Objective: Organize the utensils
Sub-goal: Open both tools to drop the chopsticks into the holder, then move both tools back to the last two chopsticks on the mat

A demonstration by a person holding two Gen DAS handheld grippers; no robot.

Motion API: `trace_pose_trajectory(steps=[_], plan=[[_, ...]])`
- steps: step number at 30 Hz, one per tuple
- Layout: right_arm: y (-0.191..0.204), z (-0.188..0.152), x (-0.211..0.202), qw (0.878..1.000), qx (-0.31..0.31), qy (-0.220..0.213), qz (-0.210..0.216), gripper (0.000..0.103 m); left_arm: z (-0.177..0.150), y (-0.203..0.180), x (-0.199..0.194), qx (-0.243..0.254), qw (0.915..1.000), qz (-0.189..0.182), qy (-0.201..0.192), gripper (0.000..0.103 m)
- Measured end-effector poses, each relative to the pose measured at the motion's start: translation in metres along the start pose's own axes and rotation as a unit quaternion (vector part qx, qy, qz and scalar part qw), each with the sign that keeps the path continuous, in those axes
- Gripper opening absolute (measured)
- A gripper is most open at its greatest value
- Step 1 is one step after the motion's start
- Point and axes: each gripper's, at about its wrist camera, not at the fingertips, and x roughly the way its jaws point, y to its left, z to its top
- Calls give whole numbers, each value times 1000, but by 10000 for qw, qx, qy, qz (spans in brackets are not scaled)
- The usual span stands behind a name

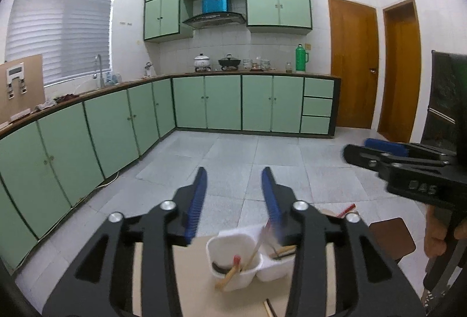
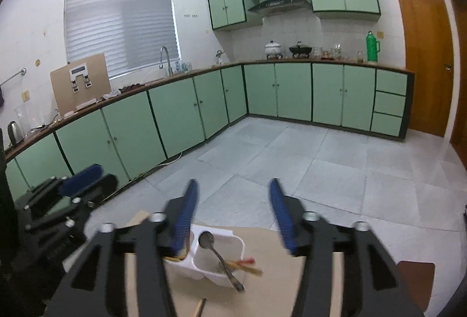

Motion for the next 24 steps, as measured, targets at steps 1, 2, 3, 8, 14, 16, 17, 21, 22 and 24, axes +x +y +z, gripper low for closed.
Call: trace_pose_trajectory(steps=[1,2,3,8,14,16,17,21,22,24], plan=[[-2,-2,-5,10000,24,-49,-17,70,-4,0,-7,-41,10000,-45,-24,44],[-4,-9,-14,9999,29,-90,-41,73,-9,2,-17,-65,9999,-71,-47,48],[-5,-14,-21,10000,-5,-89,-33,75,-13,2,-23,-50,10000,-63,-47,50],[-1,-57,-61,9998,-183,-94,-18,91,-58,5,-66,-161,9997,-120,116,62],[10,-126,-95,9998,-119,152,-73,97,-135,2,-96,-348,9957,-203,834,70],[17,-152,-100,9994,-53,322,-113,97,-162,2,-103,-407,9932,-173,1078,70],[18,-163,-102,9990,16,431,-115,97,-172,3,-106,-445,9920,-165,1171,70],[27,-204,-98,9961,274,838,-104,97,-212,6,-112,-447,9867,-20,1562,70],[28,-211,-97,9954,285,902,-141,97,-223,7,-115,-408,9856,42,1641,70],[33,-230,-92,9930,315,1127,-186,97,-235,8,-116,-377,9839,106,1745,70]])
